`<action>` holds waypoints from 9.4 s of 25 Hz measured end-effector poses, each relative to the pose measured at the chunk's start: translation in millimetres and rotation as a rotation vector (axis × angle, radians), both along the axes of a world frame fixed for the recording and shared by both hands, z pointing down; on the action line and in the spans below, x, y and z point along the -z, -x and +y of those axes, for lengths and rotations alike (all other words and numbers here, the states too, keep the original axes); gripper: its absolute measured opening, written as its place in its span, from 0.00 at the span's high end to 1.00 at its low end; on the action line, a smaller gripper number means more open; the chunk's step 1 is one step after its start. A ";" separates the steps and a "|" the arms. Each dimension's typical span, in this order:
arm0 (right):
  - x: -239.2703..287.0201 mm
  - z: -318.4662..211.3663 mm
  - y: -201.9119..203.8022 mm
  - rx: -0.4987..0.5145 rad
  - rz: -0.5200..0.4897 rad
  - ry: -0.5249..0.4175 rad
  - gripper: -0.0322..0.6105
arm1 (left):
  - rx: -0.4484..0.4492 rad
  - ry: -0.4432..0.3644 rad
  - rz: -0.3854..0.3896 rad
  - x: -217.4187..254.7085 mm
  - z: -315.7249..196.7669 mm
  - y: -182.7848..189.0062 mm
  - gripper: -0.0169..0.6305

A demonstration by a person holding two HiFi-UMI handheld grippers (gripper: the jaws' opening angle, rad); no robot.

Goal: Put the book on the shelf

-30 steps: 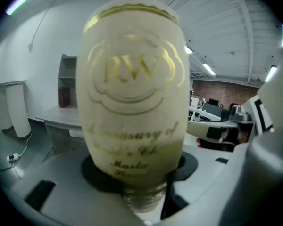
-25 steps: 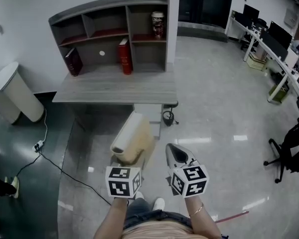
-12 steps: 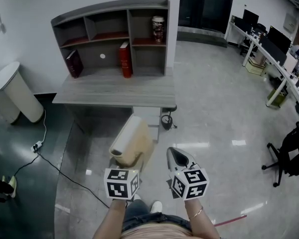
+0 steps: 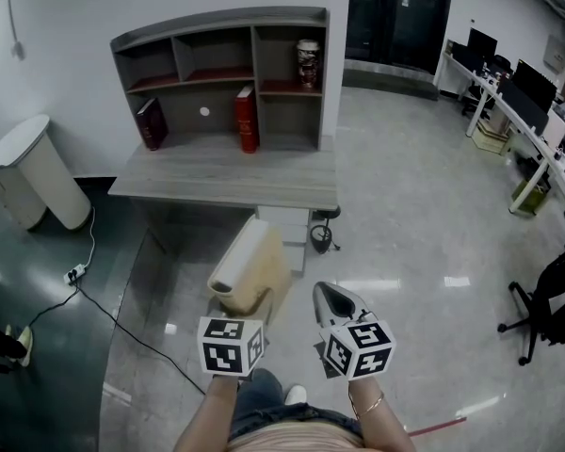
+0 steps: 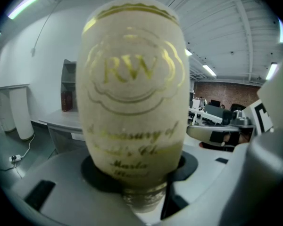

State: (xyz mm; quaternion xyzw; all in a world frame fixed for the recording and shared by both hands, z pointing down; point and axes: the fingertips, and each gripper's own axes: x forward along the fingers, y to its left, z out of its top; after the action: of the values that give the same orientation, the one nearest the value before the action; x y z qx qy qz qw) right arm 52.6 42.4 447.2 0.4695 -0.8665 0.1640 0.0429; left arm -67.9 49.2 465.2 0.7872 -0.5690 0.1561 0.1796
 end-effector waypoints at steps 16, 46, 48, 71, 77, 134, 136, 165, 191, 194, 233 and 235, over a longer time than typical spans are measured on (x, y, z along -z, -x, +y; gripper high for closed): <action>-5.2 -34.7 -31.6 -0.089 -0.009 0.029 0.94 | -0.021 0.002 -0.007 2.0 -42.2 -18.1 0.62; -15.0 -261.2 22.2 -0.147 0.041 0.089 0.94 | -0.087 0.047 0.015 -10.3 -282.8 25.3 0.62; -16.2 -273.2 28.4 -0.149 0.043 0.091 0.94 | -0.093 0.049 0.013 -11.6 -296.1 29.5 0.62; -11.9 -380.0 64.1 -0.125 0.067 0.090 0.94 | -0.130 0.007 0.033 35.4 -428.0 33.2 0.62; -9.8 -414.7 72.1 -0.095 0.076 0.087 0.94 | -0.094 -0.018 0.029 52.0 -471.2 38.8 0.62; 29.7 -566.3 74.4 0.036 0.063 0.055 0.94 | 0.045 -0.129 -0.075 189.2 -682.7 47.4 0.62; 26.2 -567.5 73.1 0.035 0.062 0.063 0.94 | 0.051 -0.124 -0.072 189.1 -689.5 45.7 0.62; 4.0 -593.8 47.6 0.023 0.068 0.115 0.94 | 0.055 -0.133 -0.113 166.6 -752.3 11.9 0.62; 52.0 -608.3 58.6 0.037 0.121 0.021 0.94 | 0.057 -0.229 -0.115 181.7 -697.9 26.4 0.56; 55.3 -601.0 66.4 0.045 0.123 0.013 0.94 | 0.056 -0.251 -0.113 186.2 -678.7 34.3 0.56; 65.9 -514.4 115.2 0.044 0.106 -0.043 0.94 | -0.036 -0.197 -0.005 115.6 -544.4 68.6 0.95; 66.5 -508.5 117.9 0.044 0.103 -0.050 0.94 | -0.044 -0.186 -0.004 109.3 -535.7 70.7 0.95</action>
State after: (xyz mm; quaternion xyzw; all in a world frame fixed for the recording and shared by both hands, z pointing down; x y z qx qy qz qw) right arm -65.3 -466.2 380.7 0.4590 -0.8771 0.1169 0.0794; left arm -138.6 -486.4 356.0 0.8123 -0.5641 0.1078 0.1014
